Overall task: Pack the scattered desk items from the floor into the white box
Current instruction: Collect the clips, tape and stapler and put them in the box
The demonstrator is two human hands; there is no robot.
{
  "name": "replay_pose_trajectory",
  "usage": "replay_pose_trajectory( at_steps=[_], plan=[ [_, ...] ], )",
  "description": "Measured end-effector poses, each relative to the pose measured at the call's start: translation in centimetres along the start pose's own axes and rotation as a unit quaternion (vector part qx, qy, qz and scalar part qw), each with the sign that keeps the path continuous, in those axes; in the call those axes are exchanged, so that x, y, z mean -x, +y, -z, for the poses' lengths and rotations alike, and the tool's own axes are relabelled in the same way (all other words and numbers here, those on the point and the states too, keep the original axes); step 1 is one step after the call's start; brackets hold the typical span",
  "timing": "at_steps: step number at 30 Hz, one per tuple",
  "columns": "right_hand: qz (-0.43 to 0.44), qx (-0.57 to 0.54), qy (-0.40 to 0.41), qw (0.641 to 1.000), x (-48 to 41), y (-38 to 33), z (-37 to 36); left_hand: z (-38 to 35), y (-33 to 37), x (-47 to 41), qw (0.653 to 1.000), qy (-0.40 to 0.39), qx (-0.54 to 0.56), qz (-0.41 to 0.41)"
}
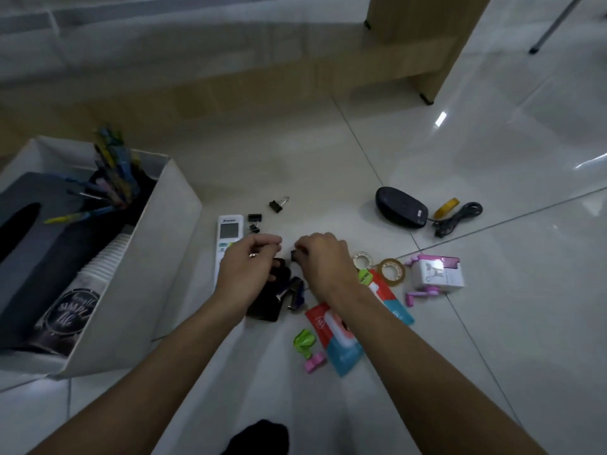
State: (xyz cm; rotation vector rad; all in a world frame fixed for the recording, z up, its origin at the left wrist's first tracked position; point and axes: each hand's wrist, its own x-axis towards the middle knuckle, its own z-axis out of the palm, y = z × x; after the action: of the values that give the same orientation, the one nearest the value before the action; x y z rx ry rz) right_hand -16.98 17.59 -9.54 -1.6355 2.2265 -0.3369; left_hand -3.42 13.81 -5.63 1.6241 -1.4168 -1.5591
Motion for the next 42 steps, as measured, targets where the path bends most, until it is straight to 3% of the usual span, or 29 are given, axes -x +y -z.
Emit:
replay_pose_trajectory(
  at_steps=[2,5,10,14,18,20,22,24,26,28,30,33,35,38,42],
  plan=[
    [-0.039,-0.115,0.029,0.992,-0.5,0.1,-0.3,0.6,-0.2,-0.9,0.999,0.014,0.04,0.02],
    [-0.078,-0.291,0.099,0.948,-0.8,-1.1,0.8,1.5,-0.1,-2.3,0.991,0.016,0.118,0.068],
    [-0.01,-0.388,-0.012,0.922,-1.6,-4.9,1.7,2.9,0.3,-4.3,0.927,-0.094,0.321,0.169],
    [-0.073,-0.335,0.051,0.938,-2.3,-5.1,1.4,4.5,-0.3,-5.2,0.902,-0.035,0.379,0.202],
    [0.003,-0.095,-0.078,0.992,-2.7,-7.1,0.8,5.9,-1.5,-5.4,0.892,0.022,0.403,0.202],
    [0.045,0.057,-0.116,0.991,-2.8,-8.7,-0.1,6.2,-1.7,-5.2,0.893,0.026,0.401,0.202],
    [0.053,0.121,-0.11,0.985,-2.7,-9.6,-0.8,6.4,-1.9,-4.8,0.894,0.021,0.398,0.207],
    [0.036,0.095,-0.092,0.991,-2.5,-9.6,-0.8,6.4,-2.0,-4.4,0.897,0.016,0.391,0.206],
    [0.001,-0.014,-0.05,0.999,-2.1,-9.1,-0.2,6.2,-2.1,-4.0,0.907,0.009,0.371,0.201],
    [-0.037,-0.171,0.019,0.984,-1.7,-8.8,1.0,5.8,-2.1,-3.5,0.918,-0.014,0.343,0.199],
    [-0.047,-0.271,0.037,0.961,-1.4,-8.9,1.9,5.3,-1.8,-3.0,0.919,-0.055,0.332,0.203],
    [-0.033,-0.3,-0.005,0.953,-1.7,-8.5,2.4,4.9,-1.3,-2.7,0.901,-0.091,0.368,0.209],
    [-0.041,-0.335,0.018,0.941,-1.9,-7.8,2.6,5.2,-1.3,-2.7,0.889,-0.084,0.389,0.228],
    [-0.046,-0.285,0.063,0.955,-2.1,-6.5,2.3,6.3,-1.6,-2.8,0.885,-0.056,0.396,0.239],
    [0.031,-0.082,-0.057,0.995,-2.5,-7.1,0.3,7.3,-2.0,-2.7,0.875,-0.021,0.414,0.251]
  ],
)
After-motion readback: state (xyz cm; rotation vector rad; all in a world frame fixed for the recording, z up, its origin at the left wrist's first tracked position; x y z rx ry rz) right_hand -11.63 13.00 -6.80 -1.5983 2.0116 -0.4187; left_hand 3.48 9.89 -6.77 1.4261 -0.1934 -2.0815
